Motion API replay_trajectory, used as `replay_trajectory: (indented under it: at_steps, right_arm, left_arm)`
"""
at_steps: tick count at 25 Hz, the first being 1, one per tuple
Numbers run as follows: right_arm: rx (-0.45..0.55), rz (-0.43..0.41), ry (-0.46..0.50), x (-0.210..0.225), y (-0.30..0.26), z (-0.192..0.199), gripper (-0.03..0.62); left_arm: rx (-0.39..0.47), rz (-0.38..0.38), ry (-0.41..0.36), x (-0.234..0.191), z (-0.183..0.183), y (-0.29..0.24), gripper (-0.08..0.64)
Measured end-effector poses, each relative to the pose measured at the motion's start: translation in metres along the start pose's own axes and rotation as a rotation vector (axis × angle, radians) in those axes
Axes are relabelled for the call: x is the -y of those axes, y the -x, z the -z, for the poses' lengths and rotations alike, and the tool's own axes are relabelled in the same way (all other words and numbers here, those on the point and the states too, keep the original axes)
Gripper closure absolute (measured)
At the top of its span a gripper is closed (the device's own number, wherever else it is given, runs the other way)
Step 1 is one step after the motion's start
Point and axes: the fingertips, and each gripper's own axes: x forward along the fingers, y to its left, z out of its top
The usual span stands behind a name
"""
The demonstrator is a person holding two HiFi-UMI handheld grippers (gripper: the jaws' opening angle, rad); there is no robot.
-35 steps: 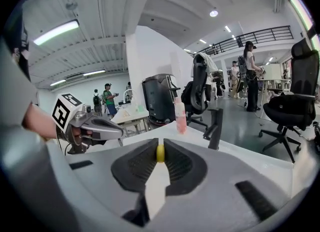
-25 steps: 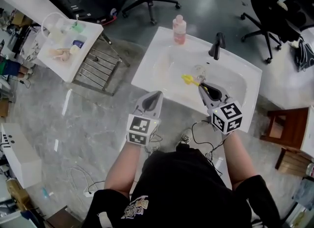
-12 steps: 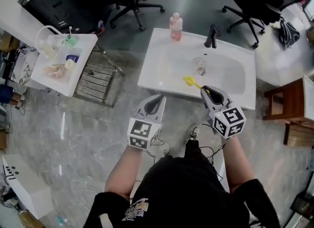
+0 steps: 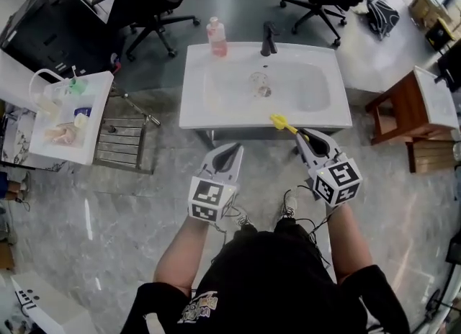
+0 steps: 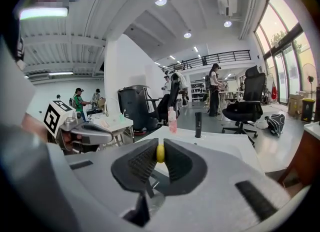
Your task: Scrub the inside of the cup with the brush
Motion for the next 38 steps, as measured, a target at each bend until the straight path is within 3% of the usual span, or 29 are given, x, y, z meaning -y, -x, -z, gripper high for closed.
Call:
replay_trajectory:
  at_steps: [6,23,38]
  right_arm:
    - [0.024,-0.010,0.017,0.009,0.037,-0.004,0.554]
    - [0.087,-0.212,0.020,0.037,0.133,0.023,0.554]
    - [0.128,-0.246,0.042,0.039,0.174,0.022,0.554]
  left_arm:
    - [0.007,-0.009,-0.038,0.037,-0.008,-0.003,0.554]
    - [0.006,-0.215,-0.024,0.159,0.007,0.009,0.554]
    - [0.043,-0.237,-0.029,0.205,-0.008,0.015,0.554]
